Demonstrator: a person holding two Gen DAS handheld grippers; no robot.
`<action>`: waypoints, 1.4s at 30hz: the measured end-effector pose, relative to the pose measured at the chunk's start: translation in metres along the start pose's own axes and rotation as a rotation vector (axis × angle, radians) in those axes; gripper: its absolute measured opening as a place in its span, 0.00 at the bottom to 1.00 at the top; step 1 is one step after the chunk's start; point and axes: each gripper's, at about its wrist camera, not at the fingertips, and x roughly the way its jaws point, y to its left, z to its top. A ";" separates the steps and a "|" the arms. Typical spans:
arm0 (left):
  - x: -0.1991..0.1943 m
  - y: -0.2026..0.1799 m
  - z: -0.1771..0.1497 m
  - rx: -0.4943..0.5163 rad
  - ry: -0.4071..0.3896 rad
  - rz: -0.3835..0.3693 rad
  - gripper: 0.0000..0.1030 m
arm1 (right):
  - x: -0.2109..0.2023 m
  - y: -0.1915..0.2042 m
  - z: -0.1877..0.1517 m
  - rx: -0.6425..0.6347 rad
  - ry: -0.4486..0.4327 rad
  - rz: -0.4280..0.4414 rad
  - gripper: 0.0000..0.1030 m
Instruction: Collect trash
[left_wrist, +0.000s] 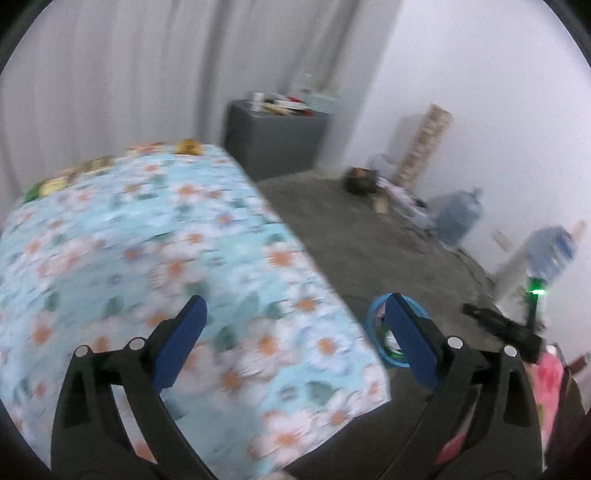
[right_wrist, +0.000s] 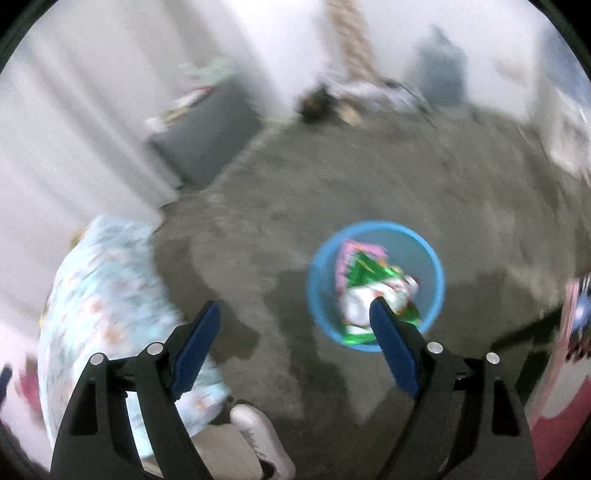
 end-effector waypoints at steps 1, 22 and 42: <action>-0.006 0.004 -0.002 -0.009 -0.009 0.017 0.91 | -0.009 0.017 -0.003 -0.037 -0.018 0.014 0.85; -0.059 0.086 -0.056 -0.129 -0.049 0.207 0.92 | -0.099 0.188 -0.089 -0.355 -0.252 -0.074 0.94; -0.057 0.083 -0.059 -0.097 -0.069 0.296 0.91 | -0.111 0.214 -0.095 -0.445 -0.380 -0.131 0.94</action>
